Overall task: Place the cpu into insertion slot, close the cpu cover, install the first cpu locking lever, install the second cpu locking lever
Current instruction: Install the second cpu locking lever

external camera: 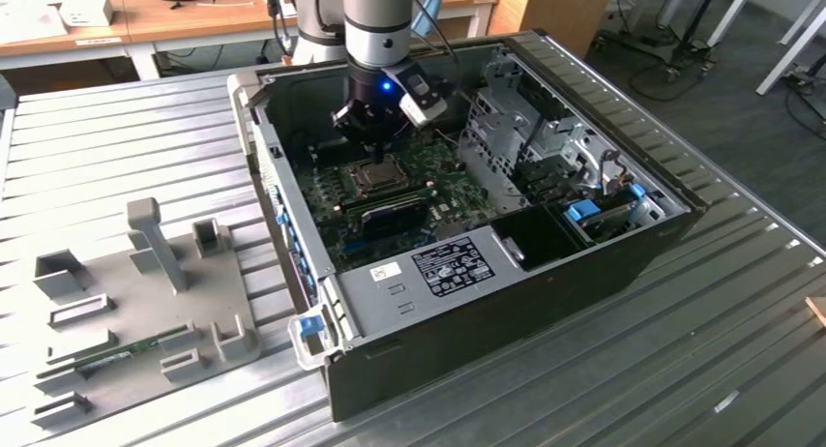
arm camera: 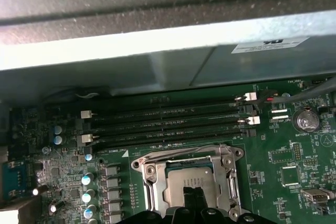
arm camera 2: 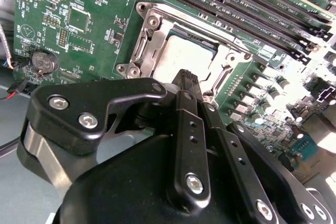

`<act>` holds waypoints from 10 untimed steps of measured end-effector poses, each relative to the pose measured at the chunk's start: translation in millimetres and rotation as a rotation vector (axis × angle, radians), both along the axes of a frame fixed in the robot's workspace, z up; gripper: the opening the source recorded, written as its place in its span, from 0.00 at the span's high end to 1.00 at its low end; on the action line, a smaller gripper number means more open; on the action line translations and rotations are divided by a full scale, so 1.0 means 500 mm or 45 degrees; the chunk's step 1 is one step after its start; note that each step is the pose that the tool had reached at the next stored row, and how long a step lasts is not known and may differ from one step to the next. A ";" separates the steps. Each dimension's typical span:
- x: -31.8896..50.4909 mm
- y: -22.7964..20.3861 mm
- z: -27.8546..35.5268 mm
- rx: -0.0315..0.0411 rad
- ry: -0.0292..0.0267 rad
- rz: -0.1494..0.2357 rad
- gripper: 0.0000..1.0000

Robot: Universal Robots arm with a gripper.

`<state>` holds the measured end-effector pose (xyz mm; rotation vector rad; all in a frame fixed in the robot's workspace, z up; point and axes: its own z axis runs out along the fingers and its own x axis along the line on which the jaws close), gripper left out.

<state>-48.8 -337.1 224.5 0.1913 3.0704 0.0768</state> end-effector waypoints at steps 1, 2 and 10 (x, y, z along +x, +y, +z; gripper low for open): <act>0.000 0.0000 0.002 -0.0001 0.0001 0.000 0.90; 0.000 0.0000 0.003 -0.0001 0.0001 0.000 0.90; 0.000 0.0000 0.016 0.0025 0.0000 0.000 0.90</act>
